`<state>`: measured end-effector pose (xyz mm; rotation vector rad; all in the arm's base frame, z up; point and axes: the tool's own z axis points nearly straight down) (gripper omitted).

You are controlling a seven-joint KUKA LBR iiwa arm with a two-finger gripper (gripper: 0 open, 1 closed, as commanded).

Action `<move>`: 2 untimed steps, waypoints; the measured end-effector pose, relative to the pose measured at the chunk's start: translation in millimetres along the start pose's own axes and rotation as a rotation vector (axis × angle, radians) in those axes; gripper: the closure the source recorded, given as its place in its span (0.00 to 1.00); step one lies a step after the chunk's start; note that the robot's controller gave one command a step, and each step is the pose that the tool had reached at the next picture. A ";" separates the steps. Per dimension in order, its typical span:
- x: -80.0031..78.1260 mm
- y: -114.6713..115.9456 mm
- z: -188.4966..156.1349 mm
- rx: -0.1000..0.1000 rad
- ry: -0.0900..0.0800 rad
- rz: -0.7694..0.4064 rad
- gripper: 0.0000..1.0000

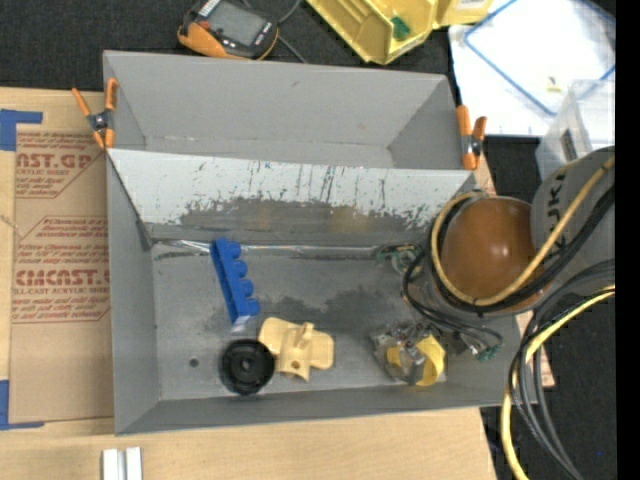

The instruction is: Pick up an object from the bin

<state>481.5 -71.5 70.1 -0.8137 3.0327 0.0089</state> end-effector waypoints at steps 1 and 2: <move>0.0 0.1 0.0 0.000 0.000 0.000 1.00; -0.1 0.1 0.0 0.000 0.000 -0.001 1.00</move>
Offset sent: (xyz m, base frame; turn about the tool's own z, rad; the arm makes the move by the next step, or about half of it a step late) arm 0.0000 0.0000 0.0000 0.0000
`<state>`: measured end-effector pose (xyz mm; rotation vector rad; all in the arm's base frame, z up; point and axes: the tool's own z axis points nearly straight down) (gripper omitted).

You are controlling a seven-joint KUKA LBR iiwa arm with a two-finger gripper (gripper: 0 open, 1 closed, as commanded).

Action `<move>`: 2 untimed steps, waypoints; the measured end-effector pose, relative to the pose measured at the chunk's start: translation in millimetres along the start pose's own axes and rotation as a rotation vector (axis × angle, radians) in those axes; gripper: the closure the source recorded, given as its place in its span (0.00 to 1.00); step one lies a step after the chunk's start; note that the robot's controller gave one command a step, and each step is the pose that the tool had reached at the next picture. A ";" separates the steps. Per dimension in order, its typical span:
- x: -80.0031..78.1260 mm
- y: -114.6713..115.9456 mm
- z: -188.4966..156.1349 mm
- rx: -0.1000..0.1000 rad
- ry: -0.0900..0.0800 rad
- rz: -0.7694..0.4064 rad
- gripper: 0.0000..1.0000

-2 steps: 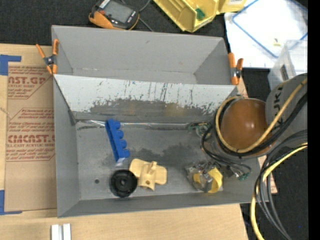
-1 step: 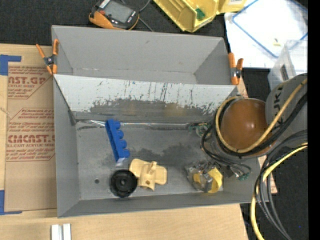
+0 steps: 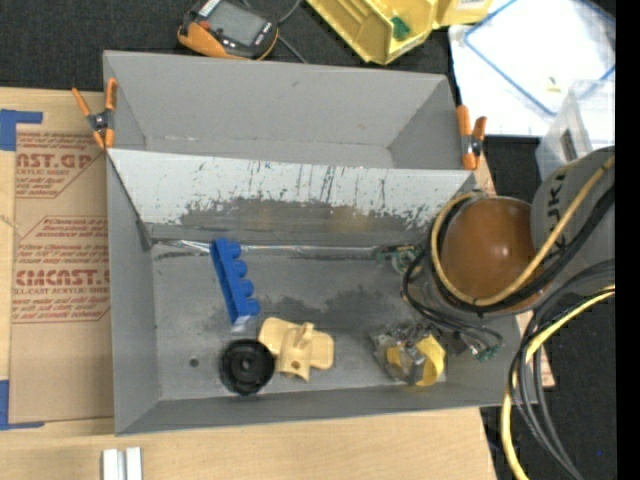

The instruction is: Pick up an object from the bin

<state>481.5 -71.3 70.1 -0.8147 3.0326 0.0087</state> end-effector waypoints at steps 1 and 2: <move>0.1 0.0 0.0 0.000 0.000 0.000 1.00; 0.0 0.0 0.0 0.000 0.000 0.000 1.00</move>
Offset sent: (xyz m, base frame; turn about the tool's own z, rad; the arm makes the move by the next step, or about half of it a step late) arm 0.0000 0.0000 0.0000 0.0000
